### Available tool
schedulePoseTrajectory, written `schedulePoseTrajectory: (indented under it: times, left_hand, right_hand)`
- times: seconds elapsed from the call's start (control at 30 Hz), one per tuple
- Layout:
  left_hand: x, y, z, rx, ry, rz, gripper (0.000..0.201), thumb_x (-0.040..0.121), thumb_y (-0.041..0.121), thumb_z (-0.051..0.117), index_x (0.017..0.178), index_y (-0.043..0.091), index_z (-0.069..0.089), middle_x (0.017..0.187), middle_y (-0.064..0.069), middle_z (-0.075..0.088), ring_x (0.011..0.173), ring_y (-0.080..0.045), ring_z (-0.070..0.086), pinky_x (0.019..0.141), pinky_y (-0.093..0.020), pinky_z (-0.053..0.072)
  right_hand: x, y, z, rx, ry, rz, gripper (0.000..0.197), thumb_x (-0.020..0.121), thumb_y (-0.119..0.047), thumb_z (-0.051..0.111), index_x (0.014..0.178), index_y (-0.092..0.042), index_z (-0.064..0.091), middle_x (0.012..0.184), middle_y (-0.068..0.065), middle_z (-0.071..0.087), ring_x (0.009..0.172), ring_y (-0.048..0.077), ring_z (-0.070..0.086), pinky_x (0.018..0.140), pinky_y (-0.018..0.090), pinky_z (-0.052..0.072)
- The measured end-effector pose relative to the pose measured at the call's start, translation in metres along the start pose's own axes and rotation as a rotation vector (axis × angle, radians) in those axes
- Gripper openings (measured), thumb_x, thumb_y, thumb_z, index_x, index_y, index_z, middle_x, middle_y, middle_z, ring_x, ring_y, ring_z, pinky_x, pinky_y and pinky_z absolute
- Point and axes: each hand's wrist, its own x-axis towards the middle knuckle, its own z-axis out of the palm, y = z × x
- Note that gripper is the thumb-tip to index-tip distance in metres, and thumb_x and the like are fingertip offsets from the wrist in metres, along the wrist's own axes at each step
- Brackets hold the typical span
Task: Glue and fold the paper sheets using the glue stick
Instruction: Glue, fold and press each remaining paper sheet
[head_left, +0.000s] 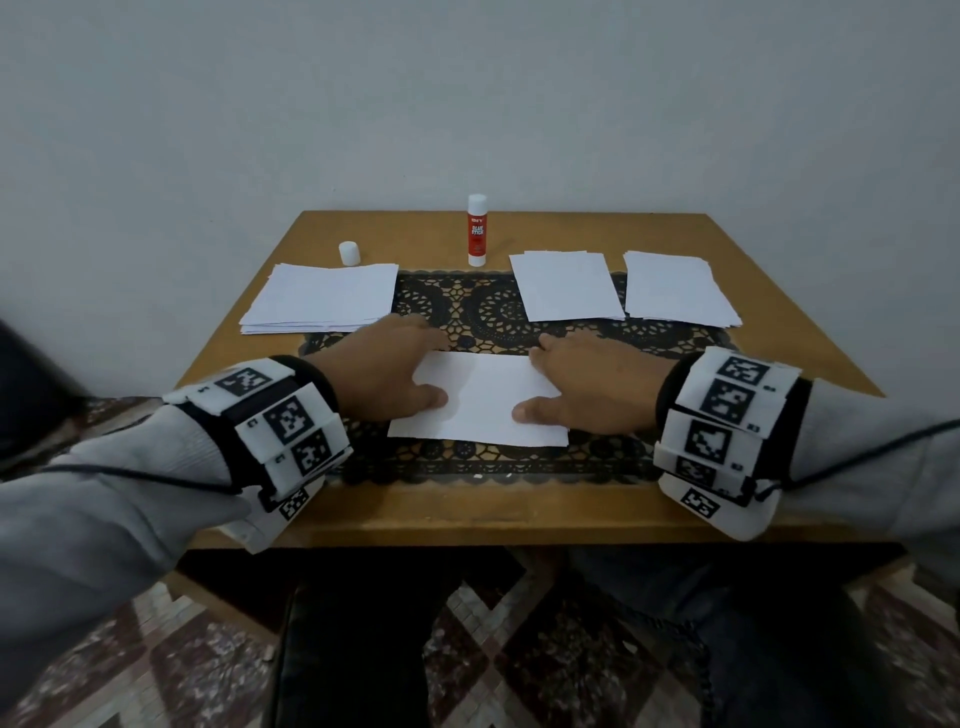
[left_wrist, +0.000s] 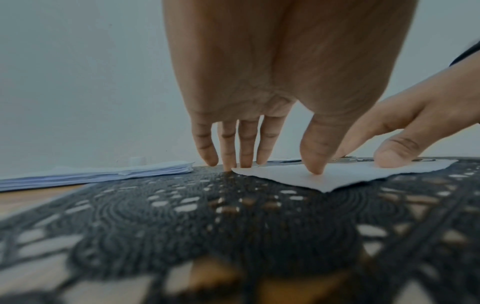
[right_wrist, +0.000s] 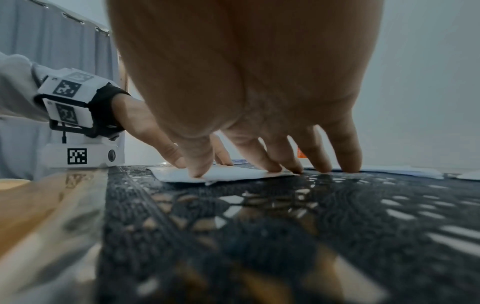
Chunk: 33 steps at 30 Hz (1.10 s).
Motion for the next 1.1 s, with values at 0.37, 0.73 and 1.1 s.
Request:
schedulePoseTrajectory:
  times: [0.37, 0.73, 1.1]
  left_hand:
    - [0.001, -0.008, 0.001, -0.077, 0.039, -0.112, 0.034, 0.090, 0.016, 0.059, 0.123, 0.019, 0.052, 0.125, -0.004, 0.055, 0.109, -0.021, 0.051, 0.088, -0.030, 0.043]
    - [-0.006, -0.010, -0.016, -0.337, 0.442, -0.136, 0.018, 0.090, 0.002, 0.046, 0.094, 0.009, 0.062, 0.092, -0.005, 0.061, 0.085, -0.021, 0.052, 0.063, -0.025, 0.033]
    - [0.009, -0.063, -0.028, -1.003, 0.267, -0.491, 0.024, 0.087, -0.001, 0.059, 0.110, -0.008, 0.055, 0.118, -0.027, 0.059, 0.083, -0.031, 0.060, 0.071, -0.041, 0.057]
  right_hand:
    - [0.003, 0.006, 0.001, 0.177, 0.199, 0.010, 0.046, 0.087, -0.052, 0.061, 0.106, -0.011, 0.056, 0.107, 0.006, 0.047, 0.093, 0.022, 0.046, 0.075, 0.036, 0.045]
    - [0.010, 0.026, -0.009, 0.959, 0.305, 0.136, 0.022, 0.090, -0.025, 0.066, 0.081, -0.005, 0.062, 0.082, 0.009, 0.063, 0.069, 0.019, 0.061, 0.058, 0.028, 0.050]
    - [0.053, -0.008, -0.040, 1.507, 0.194, 0.147, 0.019, 0.093, -0.010, 0.062, 0.108, 0.001, 0.059, 0.089, 0.013, 0.063, 0.061, 0.018, 0.060, 0.049, 0.025, 0.050]
